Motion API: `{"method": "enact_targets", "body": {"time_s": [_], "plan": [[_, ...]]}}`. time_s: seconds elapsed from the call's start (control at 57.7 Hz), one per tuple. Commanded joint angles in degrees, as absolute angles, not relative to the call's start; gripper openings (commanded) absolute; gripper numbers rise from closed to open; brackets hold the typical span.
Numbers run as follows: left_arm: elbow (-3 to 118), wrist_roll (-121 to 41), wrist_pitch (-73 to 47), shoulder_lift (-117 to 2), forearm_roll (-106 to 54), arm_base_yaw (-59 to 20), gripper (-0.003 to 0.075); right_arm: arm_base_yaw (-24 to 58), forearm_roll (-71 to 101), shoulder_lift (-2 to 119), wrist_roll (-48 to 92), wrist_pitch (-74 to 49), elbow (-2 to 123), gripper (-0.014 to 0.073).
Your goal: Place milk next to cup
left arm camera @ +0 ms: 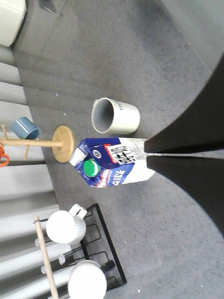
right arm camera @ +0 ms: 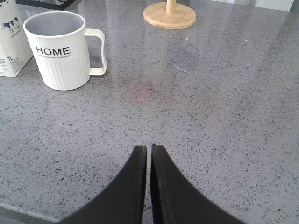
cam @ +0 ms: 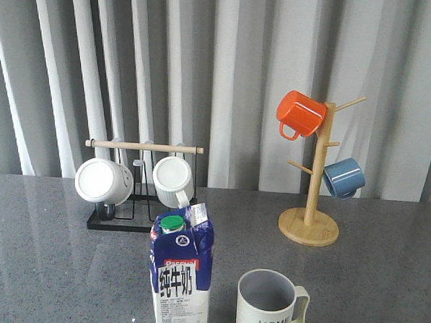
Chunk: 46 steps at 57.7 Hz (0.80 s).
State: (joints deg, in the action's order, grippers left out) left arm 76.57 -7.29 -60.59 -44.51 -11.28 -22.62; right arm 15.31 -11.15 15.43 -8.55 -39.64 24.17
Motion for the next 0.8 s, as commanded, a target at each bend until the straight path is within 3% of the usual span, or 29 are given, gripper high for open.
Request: {"method": "enact_targets", "body": {"time_s": [0.0, 0.225, 0.485, 0.658, 0.78], "plan": [[74.70, -6.69, -61.63, -40.95, -8.71, -22.75, -0.0008, 15.22, -12.15, 16.01, -8.33, -35.95, 25.70, 0.0014], [71.70, -6.82, -71.53, -34.37, 1.65, -22.75, -0.0008, 15.22, -12.15, 16.01, -8.33, -35.95, 25.70, 0.0014], [71.80, -6.71, -71.27, -32.32, 5.82, -22.75, -0.0008, 15.22, -12.15, 16.01, -8.33, -35.95, 25.70, 0.0014], [71.13, -4.66, -66.27, -31.29, 5.70, -22.27, -0.0008, 15.22, -12.15, 16.01, -8.33, -35.95, 25.70, 0.0014], [64.10, -3.03, -55.56, -28.02, 5.22, -19.67, -0.0008, 15.22, -12.16, 16.01, -8.33, -35.97, 25.70, 0.0014]]}}
